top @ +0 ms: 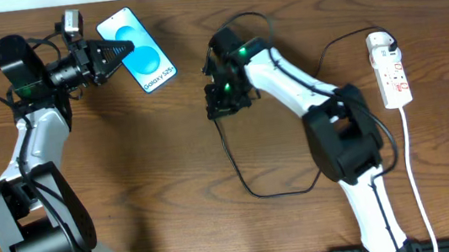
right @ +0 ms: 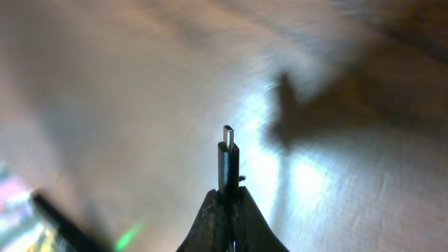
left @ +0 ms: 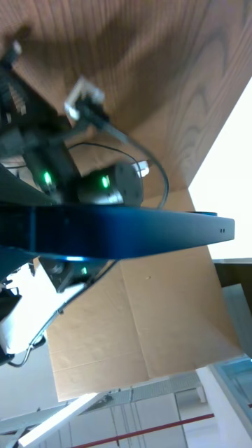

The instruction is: Plug charger to phone and switch on socket

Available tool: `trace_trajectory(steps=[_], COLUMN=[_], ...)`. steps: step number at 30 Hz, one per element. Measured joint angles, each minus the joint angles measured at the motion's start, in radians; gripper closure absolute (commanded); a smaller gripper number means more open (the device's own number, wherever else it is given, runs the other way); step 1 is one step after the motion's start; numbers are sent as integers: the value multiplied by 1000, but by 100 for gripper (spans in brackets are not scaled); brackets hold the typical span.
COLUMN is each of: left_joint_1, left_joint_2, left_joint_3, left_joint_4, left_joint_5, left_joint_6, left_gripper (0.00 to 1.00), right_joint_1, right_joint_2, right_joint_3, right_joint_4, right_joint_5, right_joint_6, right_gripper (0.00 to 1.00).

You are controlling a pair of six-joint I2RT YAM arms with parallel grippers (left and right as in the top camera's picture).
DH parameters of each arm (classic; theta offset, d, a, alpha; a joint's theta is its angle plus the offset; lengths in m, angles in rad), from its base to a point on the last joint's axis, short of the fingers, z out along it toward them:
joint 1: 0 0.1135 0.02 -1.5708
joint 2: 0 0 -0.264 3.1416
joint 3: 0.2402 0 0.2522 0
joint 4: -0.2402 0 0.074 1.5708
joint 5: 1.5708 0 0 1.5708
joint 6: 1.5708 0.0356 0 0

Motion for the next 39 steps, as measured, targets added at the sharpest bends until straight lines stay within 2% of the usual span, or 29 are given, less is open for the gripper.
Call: trace_trajectory(steps=[9, 16, 22, 32, 39], left_joint_1=[11, 11, 11, 11, 11], left_joint_2=[0, 0, 0, 0, 0], left_joint_3=[0, 0, 0, 0, 0], left_joint_4=[0, 0, 0, 0, 0], left_joint_5=[0, 0, -1, -26, -31], left_joint_6=[0, 0, -1, -26, -27], left_gripper=[93, 93, 93, 93, 93], right_joint_1=[-56, -60, -59, -26, -13], right_joint_2=[-181, -179, -179, -179, -179], right_joint_3=[1, 0, 0, 0, 0], right_joint_4=[-105, -64, -3, 160, 208], right_joint_5=[-369, -579, -658, -682, -678], right_joint_6=[-392, -494, -468, -271, -165], right_gripper=[99, 99, 99, 99, 99])
